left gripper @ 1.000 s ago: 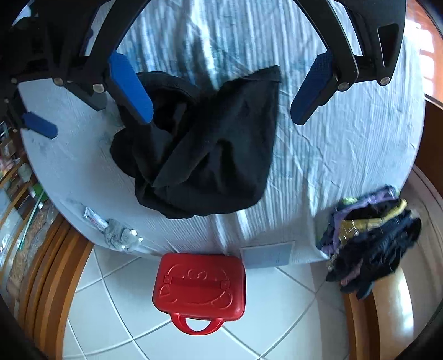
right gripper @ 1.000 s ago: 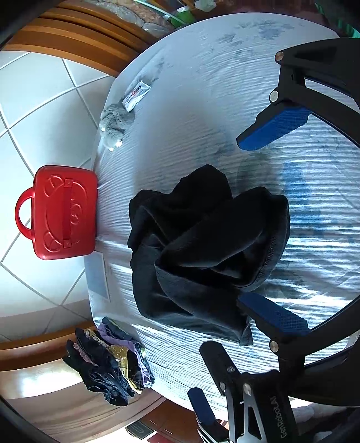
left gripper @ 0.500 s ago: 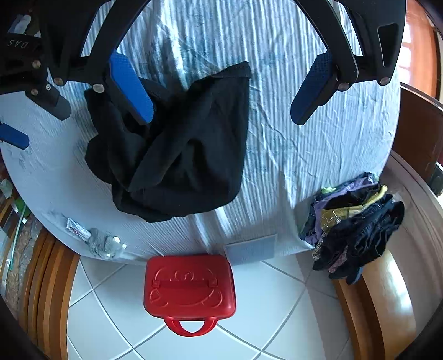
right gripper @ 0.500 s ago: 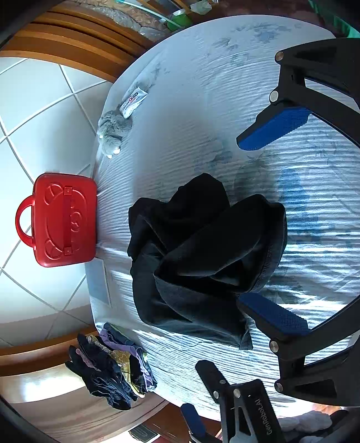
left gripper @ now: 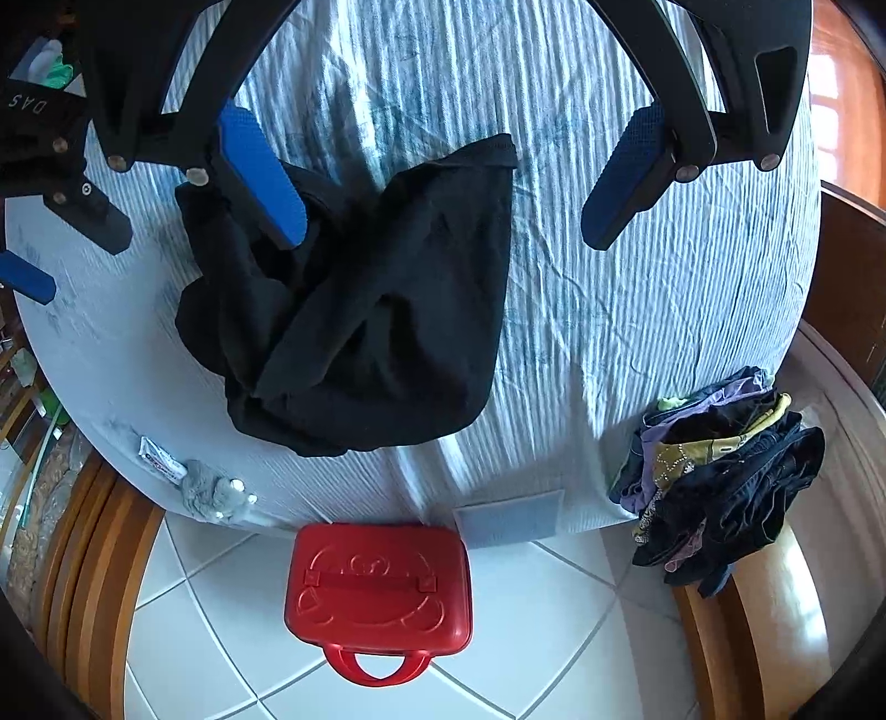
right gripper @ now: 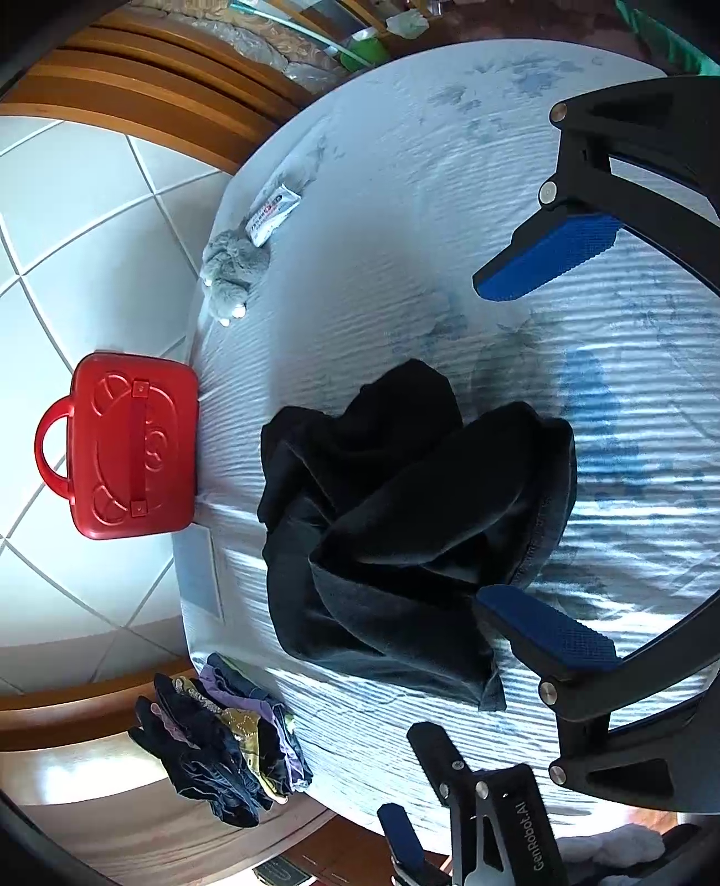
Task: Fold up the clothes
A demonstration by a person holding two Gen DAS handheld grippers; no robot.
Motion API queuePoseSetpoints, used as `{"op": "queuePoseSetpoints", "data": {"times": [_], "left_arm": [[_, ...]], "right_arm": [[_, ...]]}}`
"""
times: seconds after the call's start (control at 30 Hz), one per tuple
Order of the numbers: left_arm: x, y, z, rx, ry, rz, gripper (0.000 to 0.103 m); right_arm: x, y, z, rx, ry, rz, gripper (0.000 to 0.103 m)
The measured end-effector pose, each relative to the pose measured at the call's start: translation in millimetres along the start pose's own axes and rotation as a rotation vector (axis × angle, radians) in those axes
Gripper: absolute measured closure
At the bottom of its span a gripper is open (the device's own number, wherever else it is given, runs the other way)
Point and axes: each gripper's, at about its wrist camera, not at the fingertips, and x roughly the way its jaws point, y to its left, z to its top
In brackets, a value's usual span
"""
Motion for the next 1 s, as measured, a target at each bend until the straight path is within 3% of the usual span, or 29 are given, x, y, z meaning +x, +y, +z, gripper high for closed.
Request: {"op": "queuePoseSetpoints", "data": {"times": [0.33, 0.53, 0.7, 0.77, 1.0], "left_arm": [[15.1, 8.4, 2.5, -0.048, 0.041, -0.011, 0.004], [35.0, 5.6, 2.0, -0.011, 0.080, -0.008, 0.004], [55.7, -0.2, 3.8, 0.041, 0.109, -0.043, 0.016], [68.0, -4.6, 5.3, 0.065, 0.125, -0.052, 0.037], [96.6, -23.1, 15.3, 0.110, 0.140, -0.163, 0.037]], "right_arm": [[8.8, -1.4, 0.7, 0.005, 0.027, 0.006, 0.000], [22.3, -3.5, 0.1, 0.018, 0.060, 0.022, 0.000], [35.5, -9.6, 2.0, 0.037, 0.089, 0.030, 0.000], [41.6, -13.0, 4.3, 0.040, 0.102, 0.032, 0.000], [61.3, -23.5, 16.3, 0.058, 0.127, 0.088, 0.001]]}}
